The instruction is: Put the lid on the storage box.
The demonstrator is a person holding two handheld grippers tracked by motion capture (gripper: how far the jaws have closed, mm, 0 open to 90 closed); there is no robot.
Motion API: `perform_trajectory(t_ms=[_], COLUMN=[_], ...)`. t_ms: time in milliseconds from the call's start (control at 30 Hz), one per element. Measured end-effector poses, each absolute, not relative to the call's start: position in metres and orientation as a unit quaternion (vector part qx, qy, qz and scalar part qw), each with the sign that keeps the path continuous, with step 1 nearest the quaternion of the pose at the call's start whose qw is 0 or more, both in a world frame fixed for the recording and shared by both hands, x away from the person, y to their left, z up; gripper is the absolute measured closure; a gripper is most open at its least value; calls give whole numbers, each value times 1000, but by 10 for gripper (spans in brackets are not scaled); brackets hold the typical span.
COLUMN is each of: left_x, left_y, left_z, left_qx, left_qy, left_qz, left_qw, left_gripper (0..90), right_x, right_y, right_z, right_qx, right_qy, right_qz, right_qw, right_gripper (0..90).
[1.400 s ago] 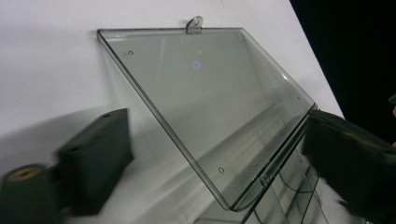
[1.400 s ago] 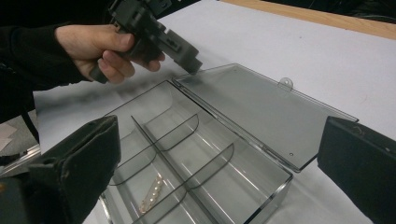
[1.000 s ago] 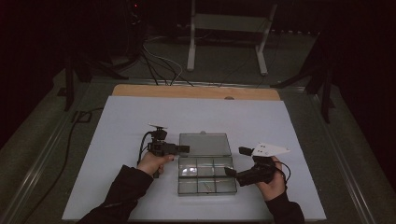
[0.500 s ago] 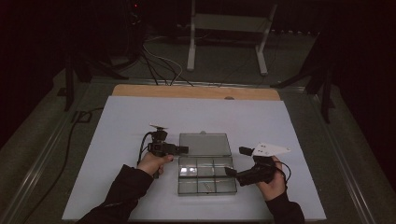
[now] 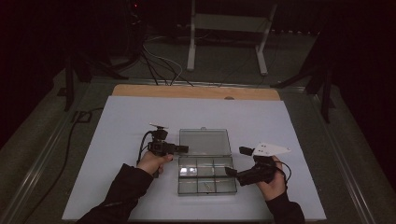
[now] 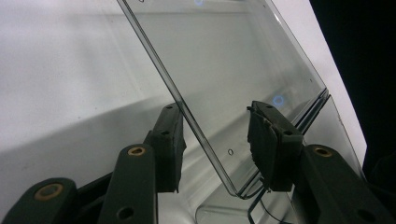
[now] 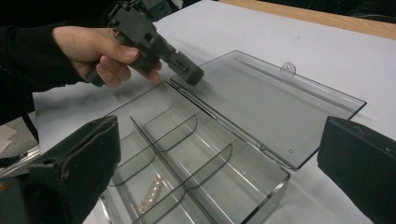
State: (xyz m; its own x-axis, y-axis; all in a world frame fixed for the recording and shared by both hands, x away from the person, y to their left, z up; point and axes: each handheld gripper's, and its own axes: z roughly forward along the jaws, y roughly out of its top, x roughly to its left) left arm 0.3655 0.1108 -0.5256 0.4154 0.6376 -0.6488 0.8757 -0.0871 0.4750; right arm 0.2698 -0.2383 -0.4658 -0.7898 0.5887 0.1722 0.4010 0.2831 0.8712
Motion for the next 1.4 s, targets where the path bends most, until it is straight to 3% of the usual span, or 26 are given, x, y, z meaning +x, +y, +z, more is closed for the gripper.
perform_trajectory(t_ms=[1000, 1400], left_x=[364, 359], left_y=[124, 127], left_z=[-519, -517], left_qx=[727, 745], left_qy=[478, 429], left_qz=[-127, -92], left_qw=[477, 502], left_gripper=[764, 798], right_x=[270, 271], right_y=[-239, -239], right_z=[-467, -467], right_qx=[316, 318], right_qy=[793, 793], right_qz=[513, 514], right_qw=[85, 81], right_gripper=[0, 0])
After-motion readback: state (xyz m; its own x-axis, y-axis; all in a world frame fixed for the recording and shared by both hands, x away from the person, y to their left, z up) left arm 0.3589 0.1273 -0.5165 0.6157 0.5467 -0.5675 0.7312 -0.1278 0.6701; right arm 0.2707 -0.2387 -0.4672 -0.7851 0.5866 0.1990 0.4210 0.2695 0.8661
